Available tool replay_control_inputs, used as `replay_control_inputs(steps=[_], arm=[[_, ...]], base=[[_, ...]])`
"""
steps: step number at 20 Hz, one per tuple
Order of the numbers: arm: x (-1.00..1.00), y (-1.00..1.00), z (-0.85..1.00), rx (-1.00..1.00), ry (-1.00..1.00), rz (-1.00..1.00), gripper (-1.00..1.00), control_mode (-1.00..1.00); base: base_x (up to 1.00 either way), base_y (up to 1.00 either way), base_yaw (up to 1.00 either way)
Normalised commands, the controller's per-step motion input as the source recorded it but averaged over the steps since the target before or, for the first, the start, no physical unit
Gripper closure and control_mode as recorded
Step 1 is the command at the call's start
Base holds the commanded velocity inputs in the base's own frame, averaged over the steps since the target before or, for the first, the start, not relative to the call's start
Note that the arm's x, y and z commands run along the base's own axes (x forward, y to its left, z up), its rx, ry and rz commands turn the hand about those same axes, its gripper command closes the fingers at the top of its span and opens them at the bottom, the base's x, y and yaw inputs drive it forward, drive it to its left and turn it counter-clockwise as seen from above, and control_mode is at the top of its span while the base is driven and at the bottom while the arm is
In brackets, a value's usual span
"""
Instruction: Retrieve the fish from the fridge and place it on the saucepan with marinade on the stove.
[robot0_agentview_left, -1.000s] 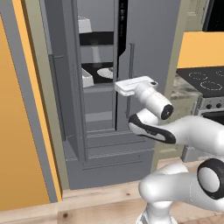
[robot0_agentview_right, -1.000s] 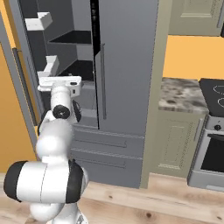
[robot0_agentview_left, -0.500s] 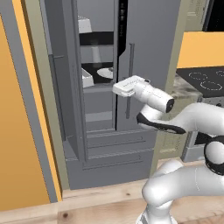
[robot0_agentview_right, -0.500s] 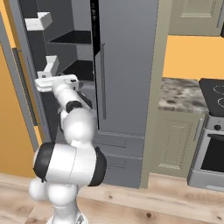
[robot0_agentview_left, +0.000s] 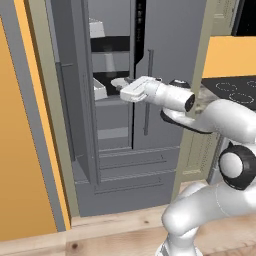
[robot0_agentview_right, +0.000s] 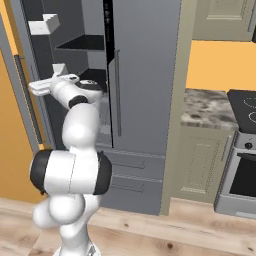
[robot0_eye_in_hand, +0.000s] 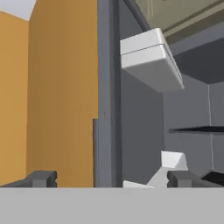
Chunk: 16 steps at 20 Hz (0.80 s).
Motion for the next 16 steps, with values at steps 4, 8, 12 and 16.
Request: replay_control_inputs(steps=[4,8,12,16], arm=[[0.00,0.40,-0.38,-0.05,-0.06,0.13,-1.00,-1.00],[0.00,0.15,-0.56,-0.02,-0.04,0.16,-1.00,-1.00],[0.03,0.09,-0.44,0.00,-0.06,0.14,-1.00,-1.00],[0.14,-0.04,-0.33,0.00,-0.08,0.07,-1.00,-1.00]], base=[[0.00,0.00,0.00],[0.00,0.00,0.00],[0.00,0.00,0.00],[0.00,0.00,0.00]])
